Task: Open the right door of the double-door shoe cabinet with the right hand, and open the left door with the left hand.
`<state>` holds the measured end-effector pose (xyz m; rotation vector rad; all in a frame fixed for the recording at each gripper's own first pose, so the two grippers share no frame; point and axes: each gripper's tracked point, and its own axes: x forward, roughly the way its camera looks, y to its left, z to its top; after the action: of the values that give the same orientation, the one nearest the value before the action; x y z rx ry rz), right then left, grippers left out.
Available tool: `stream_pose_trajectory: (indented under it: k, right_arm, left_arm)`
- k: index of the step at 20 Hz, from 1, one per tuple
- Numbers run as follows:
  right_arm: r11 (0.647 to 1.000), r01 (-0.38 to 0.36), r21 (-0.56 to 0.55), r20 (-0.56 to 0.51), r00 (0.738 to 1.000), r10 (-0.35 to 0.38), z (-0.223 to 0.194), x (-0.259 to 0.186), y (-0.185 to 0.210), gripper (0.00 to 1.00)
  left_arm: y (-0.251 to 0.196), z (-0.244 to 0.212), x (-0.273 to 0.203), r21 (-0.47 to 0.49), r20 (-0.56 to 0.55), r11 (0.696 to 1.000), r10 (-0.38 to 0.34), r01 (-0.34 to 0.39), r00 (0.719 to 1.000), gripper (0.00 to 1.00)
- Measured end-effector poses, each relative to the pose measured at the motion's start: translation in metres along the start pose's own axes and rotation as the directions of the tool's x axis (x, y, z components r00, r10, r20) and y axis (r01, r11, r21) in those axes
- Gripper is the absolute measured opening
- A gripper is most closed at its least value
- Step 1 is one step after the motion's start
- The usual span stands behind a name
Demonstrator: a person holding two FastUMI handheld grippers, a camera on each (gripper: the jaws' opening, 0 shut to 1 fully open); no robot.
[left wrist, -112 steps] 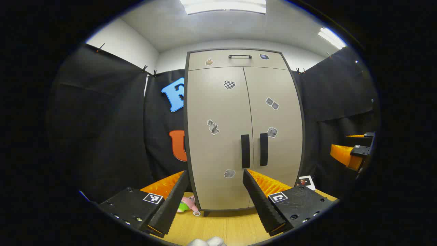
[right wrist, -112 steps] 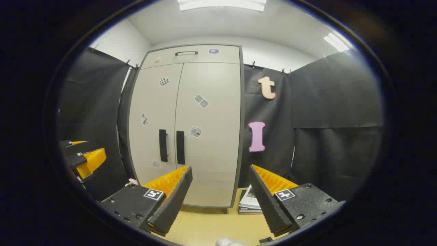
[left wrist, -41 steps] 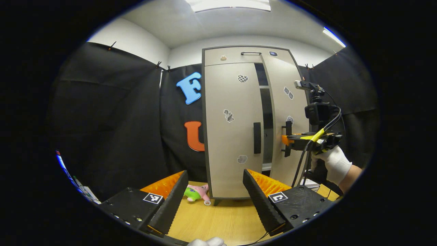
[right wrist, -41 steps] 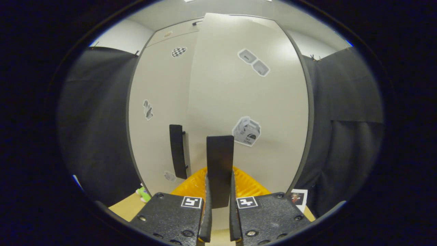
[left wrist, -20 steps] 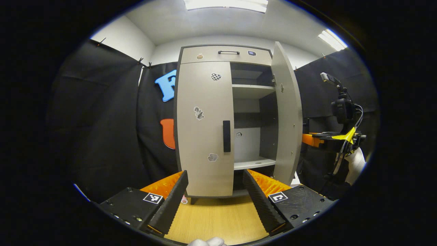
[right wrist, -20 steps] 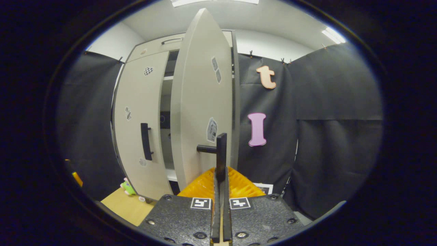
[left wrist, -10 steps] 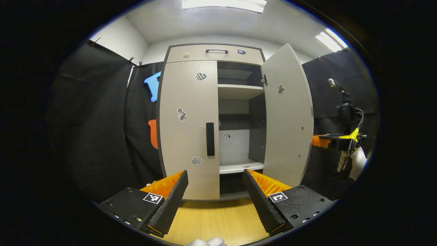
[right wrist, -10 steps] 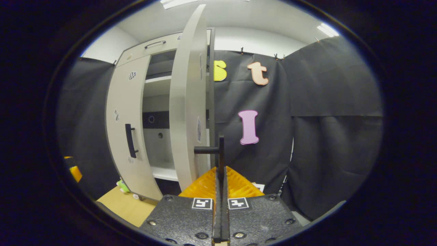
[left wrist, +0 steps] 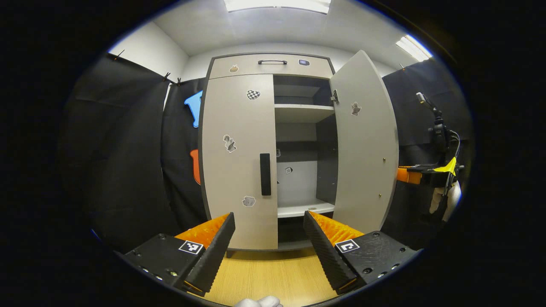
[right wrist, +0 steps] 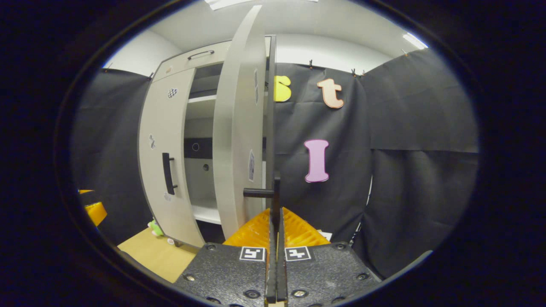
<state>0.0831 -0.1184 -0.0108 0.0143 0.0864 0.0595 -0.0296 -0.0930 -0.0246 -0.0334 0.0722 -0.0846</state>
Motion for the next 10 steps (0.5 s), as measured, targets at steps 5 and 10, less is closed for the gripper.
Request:
stream_pose_trajectory:
  k: [5, 10]
  right_arm:
    - [0.998, 0.046, -0.029, 0.028, 0.999, -0.045, 0.011, -0.023, -0.007, 0.11]
    - [0.996, 0.090, -0.010, 0.044, 0.995, -0.090, 0.026, -0.068, 0.006, 0.67]
  left_arm:
    - [0.014, 0.007, -0.004, 0.004, 0.014, 1.000, 0.008, -0.008, 1.000, 0.96]
    - [0.034, 0.002, -0.003, 0.007, 0.010, 1.000, 0.016, -0.016, 1.000, 0.96]
